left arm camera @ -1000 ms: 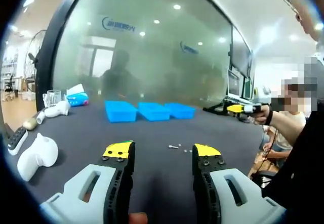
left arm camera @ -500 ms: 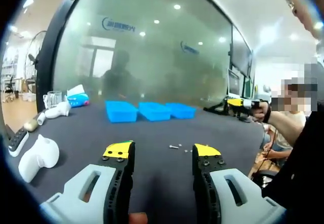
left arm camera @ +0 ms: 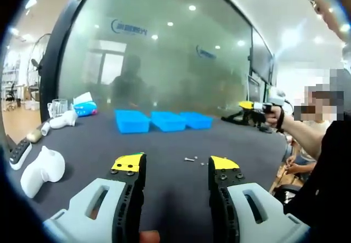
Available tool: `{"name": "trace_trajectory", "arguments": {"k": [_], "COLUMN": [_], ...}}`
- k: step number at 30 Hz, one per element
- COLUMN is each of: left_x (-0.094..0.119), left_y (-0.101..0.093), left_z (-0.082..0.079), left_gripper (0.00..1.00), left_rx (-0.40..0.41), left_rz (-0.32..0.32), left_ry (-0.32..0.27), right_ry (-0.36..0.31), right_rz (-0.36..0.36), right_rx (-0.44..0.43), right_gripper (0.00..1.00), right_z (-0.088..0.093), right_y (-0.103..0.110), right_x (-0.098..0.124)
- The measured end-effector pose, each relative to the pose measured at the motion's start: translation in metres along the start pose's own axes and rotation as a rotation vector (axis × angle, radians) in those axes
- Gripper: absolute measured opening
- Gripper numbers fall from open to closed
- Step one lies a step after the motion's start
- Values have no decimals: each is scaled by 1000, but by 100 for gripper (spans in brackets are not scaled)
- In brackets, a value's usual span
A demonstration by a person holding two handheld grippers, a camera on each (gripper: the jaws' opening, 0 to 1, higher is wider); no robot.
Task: Sort the screws, nuts, and washers into the corresponding bins
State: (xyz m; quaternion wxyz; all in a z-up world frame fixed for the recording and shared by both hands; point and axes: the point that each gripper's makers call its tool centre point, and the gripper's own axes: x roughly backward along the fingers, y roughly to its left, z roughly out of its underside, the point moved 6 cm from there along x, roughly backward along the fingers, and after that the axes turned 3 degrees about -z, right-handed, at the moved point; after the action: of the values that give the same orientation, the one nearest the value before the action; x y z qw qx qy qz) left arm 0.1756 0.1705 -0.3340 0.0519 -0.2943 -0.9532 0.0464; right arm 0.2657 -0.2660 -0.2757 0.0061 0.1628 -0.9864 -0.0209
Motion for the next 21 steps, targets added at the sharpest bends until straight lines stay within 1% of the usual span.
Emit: {"name": "trace_trajectory", "arguments": {"k": [4,6,9,14,17,19,21], "left_x": [1,1,1,2,2,2,2], "left_y": [1,1,2,3,4,4,5], "left_z": [-1,-1,-1,-1,-1,0,0], "left_gripper": [44,44,44,44,44,44,44], "left_rx": [0,0,0,1,-1,0,1], "left_rz": [-4,-4,-5,-12,-13,-14,-16], "left_ry": [-2,-2,-2,-3,-1,0,0], "right_ry": [3,12,24,31,55,75,95], "right_rz": [-1,4,24,54,68,76,86], "right_rx": [-5,-6,-6,-5,-10,-10,4], "right_gripper": [1,1,1,1,1,1,1], "right_z": [-4,-6,-8,-9,-7,-4,-2], "right_y": [-8,-15,-25,-37,-45,-45,-50], "right_x": [-24,-41,-61,-87,-106,-112,-128]}}
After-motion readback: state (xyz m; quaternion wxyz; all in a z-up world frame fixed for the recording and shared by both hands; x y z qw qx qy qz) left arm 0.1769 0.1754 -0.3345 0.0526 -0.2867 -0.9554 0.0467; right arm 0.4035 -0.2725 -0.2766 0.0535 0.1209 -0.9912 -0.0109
